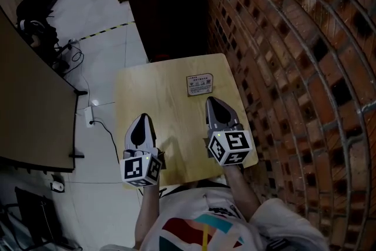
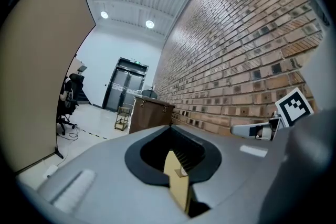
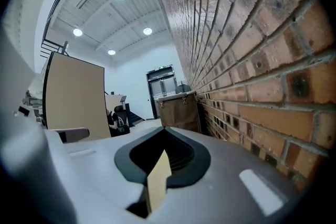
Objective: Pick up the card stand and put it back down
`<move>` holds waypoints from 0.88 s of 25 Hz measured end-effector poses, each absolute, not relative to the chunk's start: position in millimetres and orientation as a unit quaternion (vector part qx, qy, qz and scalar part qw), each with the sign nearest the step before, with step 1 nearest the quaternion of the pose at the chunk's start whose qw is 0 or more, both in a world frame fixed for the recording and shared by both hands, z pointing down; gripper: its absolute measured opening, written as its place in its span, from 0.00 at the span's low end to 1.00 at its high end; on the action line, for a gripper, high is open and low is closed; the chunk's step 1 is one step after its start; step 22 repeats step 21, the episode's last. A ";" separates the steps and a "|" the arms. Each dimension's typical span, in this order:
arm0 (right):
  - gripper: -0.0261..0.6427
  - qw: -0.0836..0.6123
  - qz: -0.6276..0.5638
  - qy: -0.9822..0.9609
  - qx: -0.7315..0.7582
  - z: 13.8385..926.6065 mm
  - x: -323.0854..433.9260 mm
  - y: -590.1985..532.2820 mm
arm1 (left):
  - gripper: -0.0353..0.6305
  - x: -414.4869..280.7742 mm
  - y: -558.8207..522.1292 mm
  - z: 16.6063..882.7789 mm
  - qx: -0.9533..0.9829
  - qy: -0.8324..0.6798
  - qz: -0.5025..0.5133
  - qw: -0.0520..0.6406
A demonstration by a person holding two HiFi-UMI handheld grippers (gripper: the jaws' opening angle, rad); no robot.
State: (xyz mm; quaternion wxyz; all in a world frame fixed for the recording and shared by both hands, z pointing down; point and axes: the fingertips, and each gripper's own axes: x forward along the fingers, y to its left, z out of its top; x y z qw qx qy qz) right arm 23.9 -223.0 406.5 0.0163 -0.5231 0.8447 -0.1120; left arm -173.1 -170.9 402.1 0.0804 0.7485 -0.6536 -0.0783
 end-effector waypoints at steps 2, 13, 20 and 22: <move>0.04 0.019 -0.114 0.846 -0.520 406.1 22.5 -222.7 | 0.06 -174.9 -170.7 401.7 0.747 -0.656 -0.079 0.080; 0.04 0.019 -0.112 0.849 -0.517 405.9 24.8 -224.0 | 0.06 -179.3 -169.3 405.7 0.738 -0.665 -0.080 0.085; 0.04 0.019 -0.114 0.846 -0.520 407.5 30.7 -225.3 | 0.06 -177.3 -168.9 406.0 0.736 -0.666 -0.081 0.088; 0.04 0.019 -0.115 0.846 -0.520 408.0 31.7 -225.6 | 0.06 -176.7 -169.0 406.3 0.736 -0.666 -0.081 0.088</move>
